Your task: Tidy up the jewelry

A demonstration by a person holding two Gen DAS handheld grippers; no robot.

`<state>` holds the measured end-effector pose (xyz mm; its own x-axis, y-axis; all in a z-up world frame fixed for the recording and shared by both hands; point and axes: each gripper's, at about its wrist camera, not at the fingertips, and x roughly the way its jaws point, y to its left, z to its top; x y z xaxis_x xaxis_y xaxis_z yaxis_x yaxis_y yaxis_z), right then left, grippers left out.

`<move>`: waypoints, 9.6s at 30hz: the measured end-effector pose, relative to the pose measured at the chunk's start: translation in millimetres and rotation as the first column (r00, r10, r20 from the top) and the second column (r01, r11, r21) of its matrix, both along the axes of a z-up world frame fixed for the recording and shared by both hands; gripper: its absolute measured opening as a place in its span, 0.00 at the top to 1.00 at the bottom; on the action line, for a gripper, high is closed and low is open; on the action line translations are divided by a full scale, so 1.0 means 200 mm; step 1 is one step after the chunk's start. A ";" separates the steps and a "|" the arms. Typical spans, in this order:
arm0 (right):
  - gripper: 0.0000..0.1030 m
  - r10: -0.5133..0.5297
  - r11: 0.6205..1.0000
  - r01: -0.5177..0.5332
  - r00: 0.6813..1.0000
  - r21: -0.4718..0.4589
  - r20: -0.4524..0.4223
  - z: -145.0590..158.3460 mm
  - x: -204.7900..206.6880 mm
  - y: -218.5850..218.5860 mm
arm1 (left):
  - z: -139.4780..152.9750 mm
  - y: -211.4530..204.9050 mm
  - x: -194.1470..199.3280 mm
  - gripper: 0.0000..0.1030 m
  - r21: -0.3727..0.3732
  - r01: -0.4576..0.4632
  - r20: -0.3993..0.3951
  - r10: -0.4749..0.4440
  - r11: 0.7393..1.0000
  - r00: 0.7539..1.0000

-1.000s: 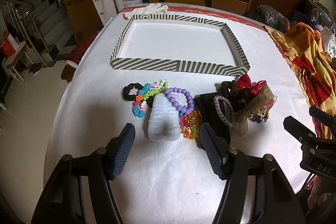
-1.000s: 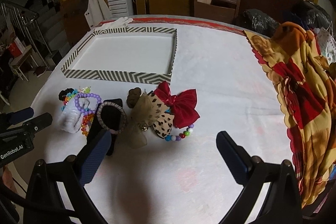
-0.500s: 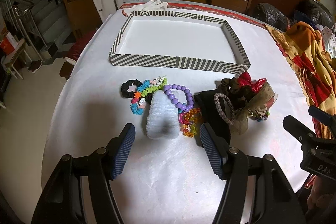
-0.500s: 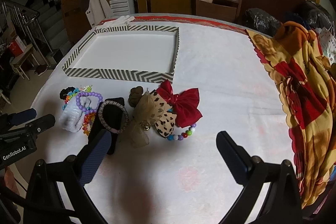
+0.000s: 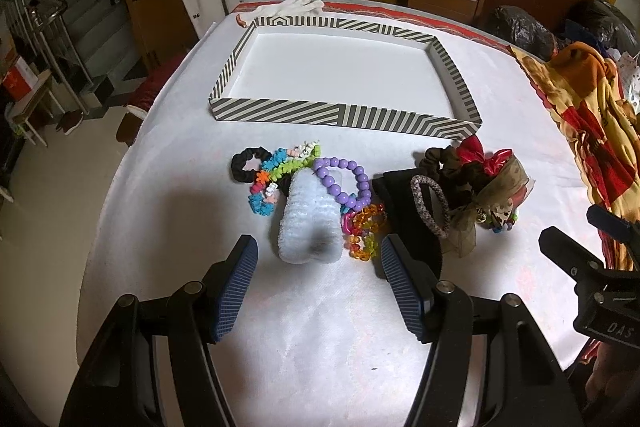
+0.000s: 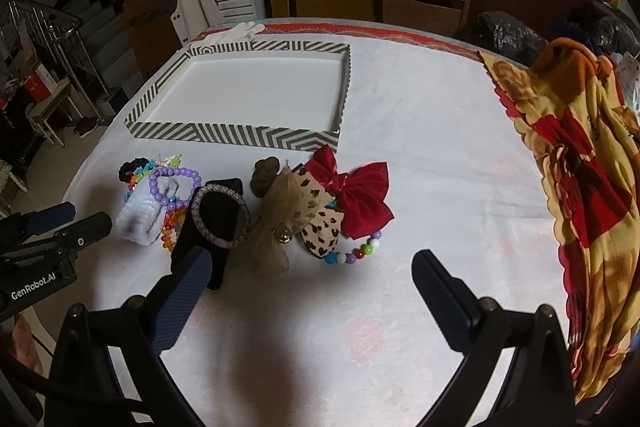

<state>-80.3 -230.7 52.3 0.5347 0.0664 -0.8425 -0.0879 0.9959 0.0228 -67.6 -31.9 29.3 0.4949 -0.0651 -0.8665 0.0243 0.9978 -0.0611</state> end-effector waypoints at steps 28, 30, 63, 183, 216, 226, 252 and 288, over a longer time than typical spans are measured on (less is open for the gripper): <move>0.01 0.011 1.000 -0.011 1.000 -0.004 -0.007 -0.02 0.01 -0.03 | 0.00 0.00 -0.01 0.43 -0.037 -0.039 -0.011 0.039 0.999 0.999; 0.01 0.015 1.000 -0.015 1.000 -0.007 -0.012 -0.02 0.01 -0.02 | 0.00 0.00 -0.01 0.43 -0.039 -0.042 -0.012 0.042 0.998 0.999; 0.01 0.012 0.997 -0.008 0.999 0.071 -0.048 -0.08 0.07 -0.08 | -0.04 0.22 -0.01 0.43 -0.081 -0.102 -0.059 0.097 0.991 0.994; 0.81 0.037 0.920 -0.038 0.999 0.389 0.010 0.01 0.85 -0.03 | 0.08 0.16 0.90 0.77 -0.007 0.048 0.036 -0.048 0.999 0.998; 0.47 -0.046 0.958 0.085 0.988 0.275 -0.144 -0.37 1.08 0.00 | -0.29 0.01 1.12 0.61 -0.095 0.095 -0.100 -0.104 0.991 0.989; 0.42 -0.048 0.971 0.055 0.998 0.233 -0.039 -0.19 0.94 0.02 | -0.14 0.06 1.04 0.47 -0.138 0.082 -0.024 -0.086 0.987 0.996; 0.28 0.027 0.990 -0.037 0.997 0.134 0.073 0.07 0.39 0.06 | 0.09 0.16 0.44 0.47 -0.035 0.010 0.062 -0.008 0.999 0.998; 0.22 0.110 0.984 -0.115 0.993 0.138 0.044 0.08 -0.06 0.04 | 0.19 0.04 -0.04 0.47 0.037 0.000 0.141 -0.005 0.999 0.990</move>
